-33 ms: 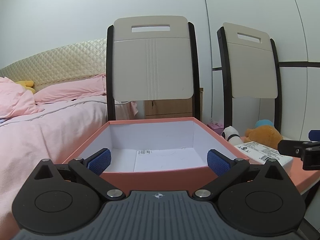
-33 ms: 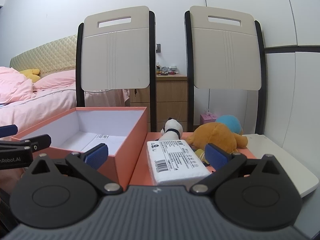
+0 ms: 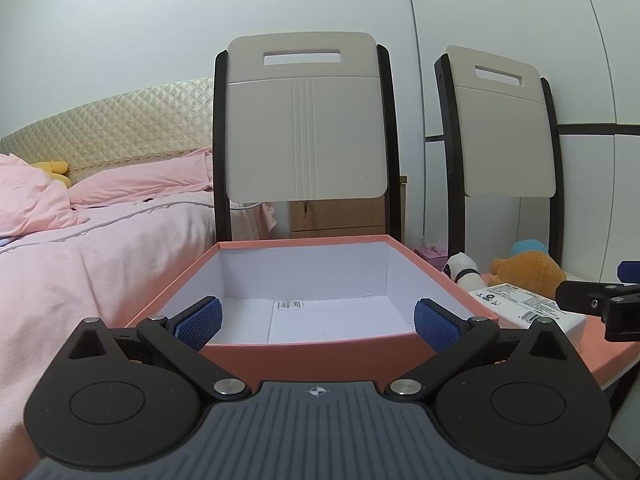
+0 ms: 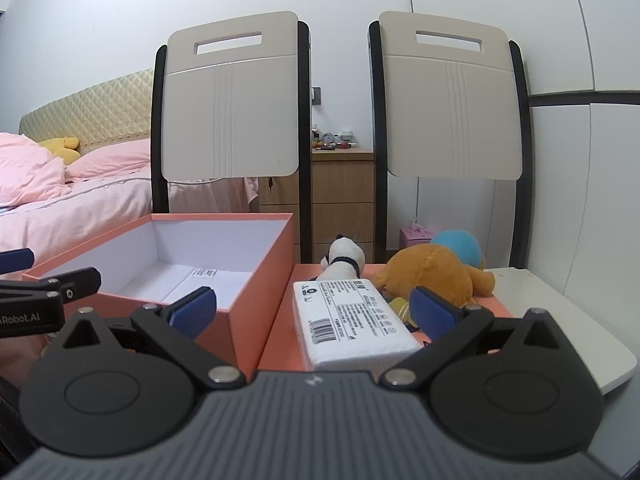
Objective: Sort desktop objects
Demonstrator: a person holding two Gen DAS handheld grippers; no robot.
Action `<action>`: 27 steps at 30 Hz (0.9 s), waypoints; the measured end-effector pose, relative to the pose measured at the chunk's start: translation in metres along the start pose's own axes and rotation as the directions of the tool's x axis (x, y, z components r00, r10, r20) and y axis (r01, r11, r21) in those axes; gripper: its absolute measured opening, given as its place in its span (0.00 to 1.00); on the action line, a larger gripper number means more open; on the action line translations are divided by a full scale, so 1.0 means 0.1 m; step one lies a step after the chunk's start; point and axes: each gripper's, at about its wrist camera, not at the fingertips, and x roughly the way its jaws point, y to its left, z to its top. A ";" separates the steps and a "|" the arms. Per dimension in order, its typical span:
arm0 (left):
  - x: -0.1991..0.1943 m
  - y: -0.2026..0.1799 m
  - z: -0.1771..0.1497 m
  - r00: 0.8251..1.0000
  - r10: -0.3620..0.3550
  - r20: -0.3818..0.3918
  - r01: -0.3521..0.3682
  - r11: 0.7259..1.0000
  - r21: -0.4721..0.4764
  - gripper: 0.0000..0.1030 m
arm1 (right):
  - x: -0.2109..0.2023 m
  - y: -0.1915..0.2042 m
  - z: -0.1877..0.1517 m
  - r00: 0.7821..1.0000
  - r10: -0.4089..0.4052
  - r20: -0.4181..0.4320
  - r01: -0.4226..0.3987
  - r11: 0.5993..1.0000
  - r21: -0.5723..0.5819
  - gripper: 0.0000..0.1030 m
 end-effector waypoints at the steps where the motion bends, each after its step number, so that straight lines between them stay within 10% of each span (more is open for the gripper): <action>1: -0.01 -0.01 0.00 1.000 -0.003 0.001 0.003 1.000 0.001 1.00 | 0.00 0.00 0.00 1.000 0.000 0.001 0.000 1.000 0.002 1.00; 27: -0.10 0.04 -0.04 0.996 0.038 0.085 -0.034 0.998 -0.054 1.00 | 0.08 -0.01 -0.02 0.999 0.047 -0.007 -0.046 0.998 0.041 1.00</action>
